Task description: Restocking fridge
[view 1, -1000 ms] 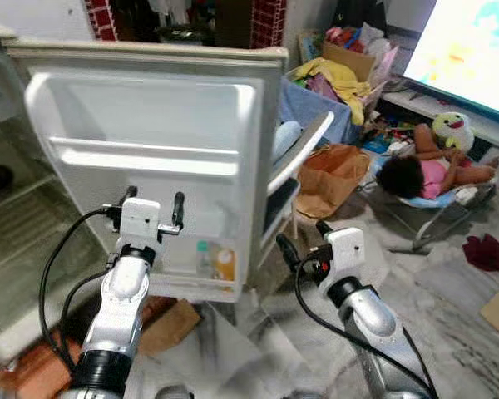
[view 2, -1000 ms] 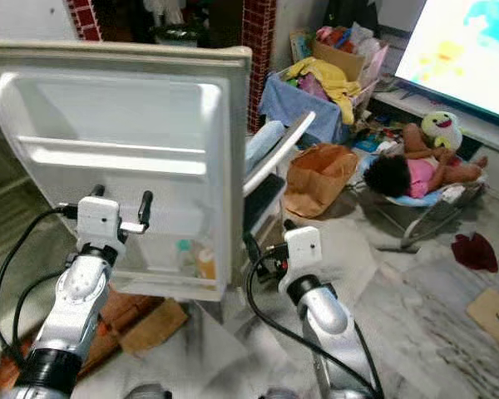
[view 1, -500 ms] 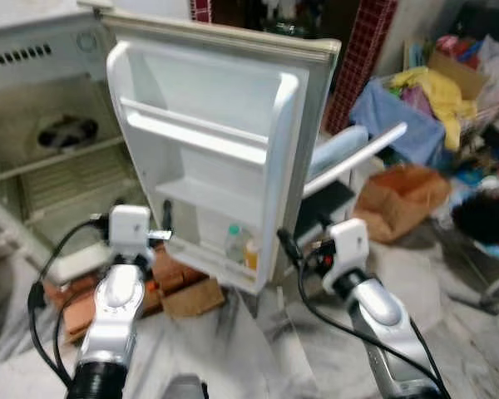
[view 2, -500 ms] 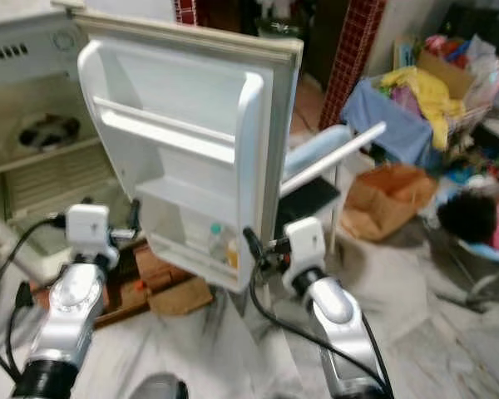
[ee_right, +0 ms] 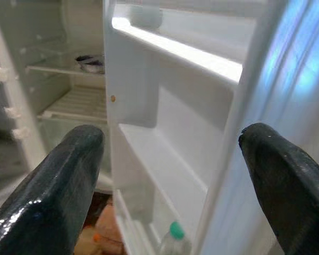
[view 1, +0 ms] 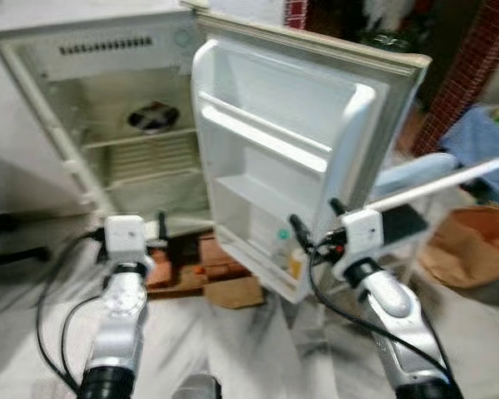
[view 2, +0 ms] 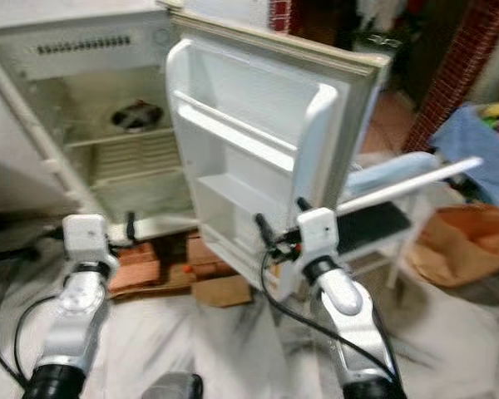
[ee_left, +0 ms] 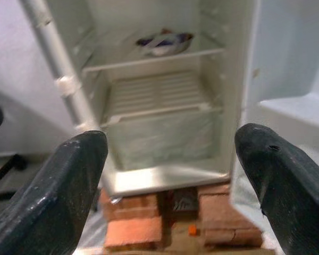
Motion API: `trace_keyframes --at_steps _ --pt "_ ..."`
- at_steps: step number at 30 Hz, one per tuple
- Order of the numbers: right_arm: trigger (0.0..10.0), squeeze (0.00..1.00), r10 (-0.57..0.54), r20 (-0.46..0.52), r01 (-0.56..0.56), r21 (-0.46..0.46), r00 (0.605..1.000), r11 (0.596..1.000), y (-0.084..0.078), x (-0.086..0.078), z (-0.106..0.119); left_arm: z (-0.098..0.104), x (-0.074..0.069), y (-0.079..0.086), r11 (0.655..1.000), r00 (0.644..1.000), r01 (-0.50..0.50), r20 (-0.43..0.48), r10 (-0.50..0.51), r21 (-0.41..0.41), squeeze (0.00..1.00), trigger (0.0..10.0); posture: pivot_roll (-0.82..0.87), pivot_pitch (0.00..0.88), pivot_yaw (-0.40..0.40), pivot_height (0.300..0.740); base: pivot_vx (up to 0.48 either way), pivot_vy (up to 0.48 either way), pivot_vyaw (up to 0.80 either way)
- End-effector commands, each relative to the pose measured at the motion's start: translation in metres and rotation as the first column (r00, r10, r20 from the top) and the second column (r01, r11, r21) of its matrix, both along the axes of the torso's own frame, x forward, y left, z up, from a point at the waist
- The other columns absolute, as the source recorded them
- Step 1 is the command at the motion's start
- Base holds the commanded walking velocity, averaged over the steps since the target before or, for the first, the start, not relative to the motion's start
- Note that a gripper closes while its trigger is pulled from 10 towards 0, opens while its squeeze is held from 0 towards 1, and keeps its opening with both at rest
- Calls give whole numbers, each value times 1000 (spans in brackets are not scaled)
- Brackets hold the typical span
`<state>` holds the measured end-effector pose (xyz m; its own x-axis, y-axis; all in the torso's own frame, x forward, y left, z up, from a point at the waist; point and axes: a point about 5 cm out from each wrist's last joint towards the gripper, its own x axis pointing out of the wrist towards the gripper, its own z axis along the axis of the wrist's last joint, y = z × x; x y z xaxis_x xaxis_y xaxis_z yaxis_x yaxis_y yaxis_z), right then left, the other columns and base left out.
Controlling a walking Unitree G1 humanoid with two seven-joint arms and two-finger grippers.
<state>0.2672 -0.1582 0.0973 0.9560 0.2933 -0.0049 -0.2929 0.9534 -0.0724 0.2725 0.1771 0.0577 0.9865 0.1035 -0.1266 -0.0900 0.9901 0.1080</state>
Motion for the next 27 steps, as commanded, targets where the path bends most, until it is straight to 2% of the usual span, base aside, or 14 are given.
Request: trace_keyframes --at_steps 1,5,9,15,17,20,24,27 --pt "10000 0 -45 22 45 -8 999 999 -3 5 3 1 -1 5 1000 1000 1 -13 -1 24 0 10000 -22 0 -2 740 0 0 0" --pt "10000 0 -153 47 154 -28 987 988 -16 12 6 0 -4 3 999 999 33 -23 -33 14 0 10000 -18 0 -2 740 0 -161 0" --pt "10000 0 -181 46 182 -18 982 983 -19 13 5 0 -4 3 999 999 30 -24 -29 17 0 10000 -16 0 -2 740 0 -393 0" --pt "10000 0 -87 37 87 -6 996 996 -6 7 1 -1 -5 4 1000 999 15 -30 -14 23 0 10000 -19 0 -2 740 0 -416 0" --pt "10000 0 62 -17 -61 54 998 997 12 -4 -6 0 -5 4 1000 1000 8 -24 -7 19 0 10000 -22 0 1 740 0 -480 463" --pt "10000 0 120 -36 -118 49 992 992 18 -8 -10 0 -5 3 1000 1000 3 -20 -2 17 0 10000 -23 0 3 740 0 -480 150" --pt "10000 0 137 -53 -136 25 989 990 20 -10 -14 2 -5 1 1000 1000 2 -7 -2 14 0 10000 -23 0 3 740 0 -457 0" --pt "10000 0 117 -50 -117 17 992 993 18 -9 -14 2 -5 1 1000 1000 3 -3 -3 17 0 10000 -21 0 2 740 0 0 0"
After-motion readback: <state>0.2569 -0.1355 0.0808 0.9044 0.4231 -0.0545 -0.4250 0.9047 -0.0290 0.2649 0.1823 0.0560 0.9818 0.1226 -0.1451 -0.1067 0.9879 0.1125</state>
